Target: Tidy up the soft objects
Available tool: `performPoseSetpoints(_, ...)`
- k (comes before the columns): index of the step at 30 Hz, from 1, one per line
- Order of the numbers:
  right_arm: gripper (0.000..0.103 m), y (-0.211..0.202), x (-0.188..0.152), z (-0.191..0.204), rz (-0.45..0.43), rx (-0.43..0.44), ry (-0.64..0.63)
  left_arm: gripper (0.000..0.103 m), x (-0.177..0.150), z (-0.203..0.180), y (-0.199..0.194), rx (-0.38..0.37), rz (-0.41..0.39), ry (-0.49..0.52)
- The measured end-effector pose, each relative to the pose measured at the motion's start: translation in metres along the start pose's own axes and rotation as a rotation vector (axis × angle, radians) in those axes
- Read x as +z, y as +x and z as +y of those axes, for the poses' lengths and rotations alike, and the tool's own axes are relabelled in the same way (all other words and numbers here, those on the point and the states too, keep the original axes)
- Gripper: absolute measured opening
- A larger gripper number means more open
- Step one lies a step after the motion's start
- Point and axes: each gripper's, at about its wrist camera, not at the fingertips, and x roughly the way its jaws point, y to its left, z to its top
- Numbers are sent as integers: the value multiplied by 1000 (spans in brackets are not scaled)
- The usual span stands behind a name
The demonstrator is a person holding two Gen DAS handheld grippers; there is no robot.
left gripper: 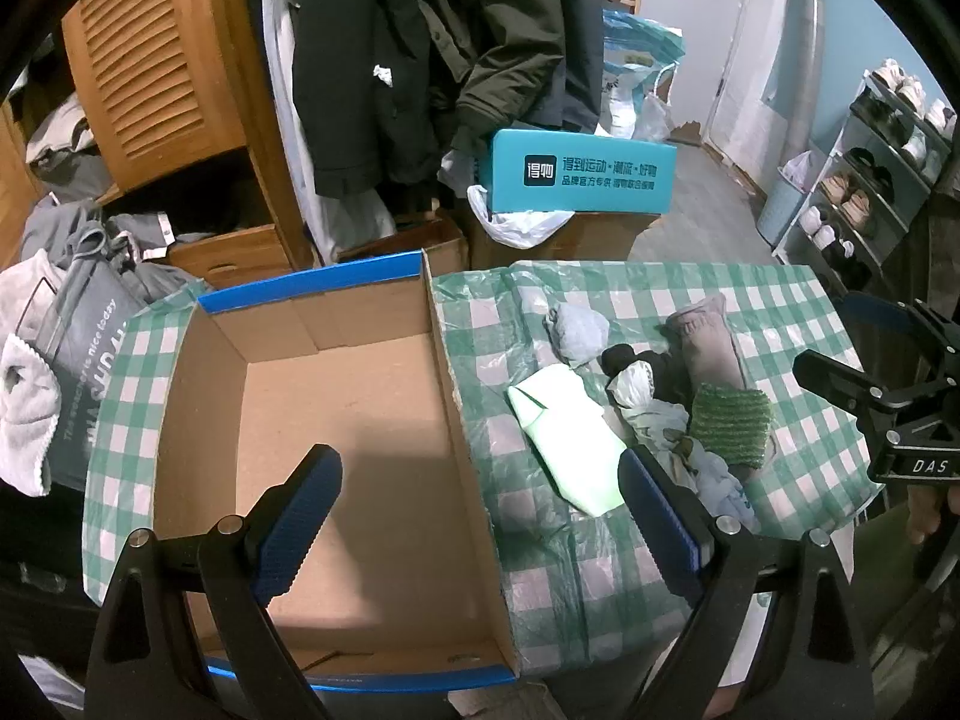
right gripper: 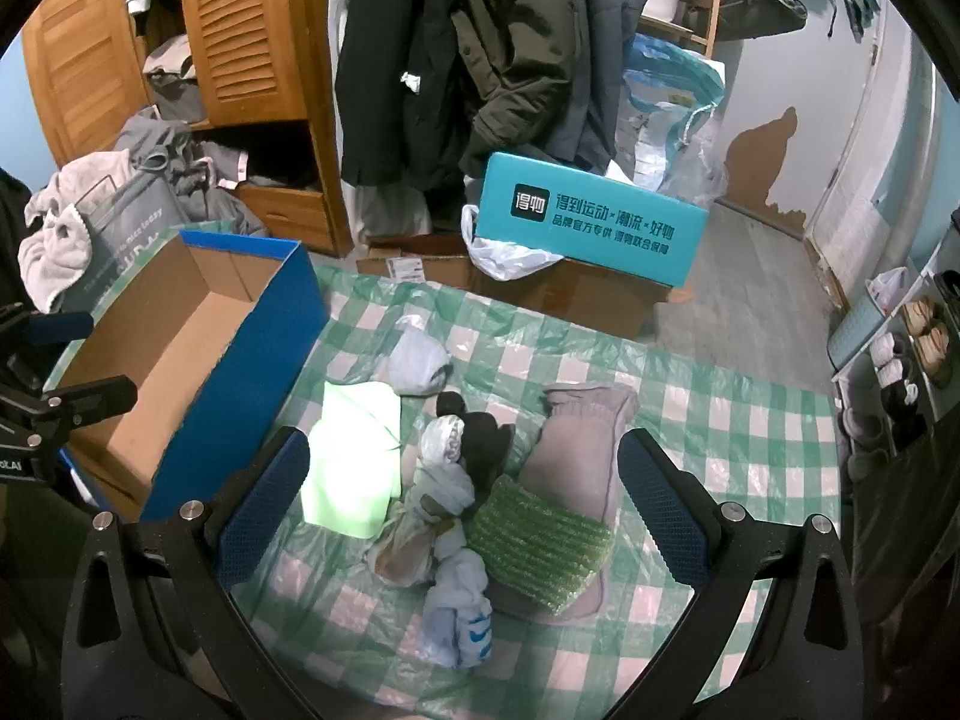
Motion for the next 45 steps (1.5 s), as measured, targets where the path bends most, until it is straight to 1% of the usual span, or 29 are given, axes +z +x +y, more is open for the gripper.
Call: performPoseSetpoints(45,101,2,-3,-1,14,-3,-4,95,-7,-6,6,-13,20,4)
